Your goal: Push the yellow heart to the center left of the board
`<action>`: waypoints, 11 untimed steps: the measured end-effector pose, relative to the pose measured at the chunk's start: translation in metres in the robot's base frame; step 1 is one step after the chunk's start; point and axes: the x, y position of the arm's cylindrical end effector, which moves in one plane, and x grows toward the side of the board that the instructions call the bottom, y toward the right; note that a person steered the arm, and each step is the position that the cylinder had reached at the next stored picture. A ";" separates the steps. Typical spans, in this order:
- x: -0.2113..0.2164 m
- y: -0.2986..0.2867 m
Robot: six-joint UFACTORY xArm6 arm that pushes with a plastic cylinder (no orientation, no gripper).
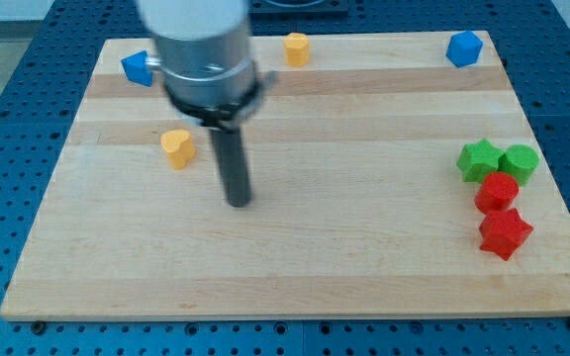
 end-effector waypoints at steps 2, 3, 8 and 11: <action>-0.042 -0.012; -0.053 -0.046; -0.072 -0.128; -0.072 -0.150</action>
